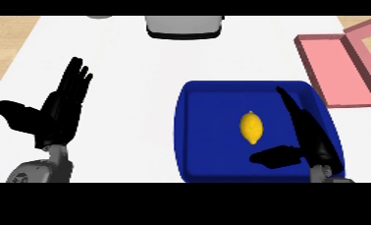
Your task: Pick the lemon from the tray and place it in the cardboard box
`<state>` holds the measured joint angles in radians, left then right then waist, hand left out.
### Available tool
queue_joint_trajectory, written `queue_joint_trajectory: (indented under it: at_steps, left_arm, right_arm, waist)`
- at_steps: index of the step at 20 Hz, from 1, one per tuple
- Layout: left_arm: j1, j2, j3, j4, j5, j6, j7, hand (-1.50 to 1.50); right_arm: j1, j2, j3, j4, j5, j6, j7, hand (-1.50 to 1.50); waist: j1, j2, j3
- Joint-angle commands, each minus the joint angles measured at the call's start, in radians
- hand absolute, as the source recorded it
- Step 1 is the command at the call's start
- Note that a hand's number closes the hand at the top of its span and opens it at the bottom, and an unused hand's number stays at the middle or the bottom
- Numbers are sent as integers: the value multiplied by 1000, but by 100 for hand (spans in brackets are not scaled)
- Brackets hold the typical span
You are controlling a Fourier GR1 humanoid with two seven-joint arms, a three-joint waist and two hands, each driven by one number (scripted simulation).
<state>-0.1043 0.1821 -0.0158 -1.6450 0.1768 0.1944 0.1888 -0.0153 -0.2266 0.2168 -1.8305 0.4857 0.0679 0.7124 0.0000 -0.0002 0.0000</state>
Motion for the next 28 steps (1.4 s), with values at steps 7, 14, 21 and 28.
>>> queue_joint_trajectory:
  at_steps: [7, 14, 21, 28]
  left_arm:
    - [-17, 17, 78, 8, 30, -87, 53, 0]
    - [71, -36, 49, -82, -25, -76, 7, 0]
    - [3, -58, 77, 25, -45, -91, -24, 0]
    - [20, -45, 105, -8, -23, -122, 15, 0]
  right_arm:
    - [10, 55, -4, 57, 111, 4, -14, -150]
    - [-61, 71, -78, 196, 98, 27, -95, -150]
    - [-11, 112, -42, 125, 133, 61, -80, -150]
    - [-44, 142, -65, 302, 151, 12, -184, -150]
  waist:
    - [-1, 0, 0]
    - [3, 0, 0]
    - [-1, 0, 0]
    - [1, 0, 0]
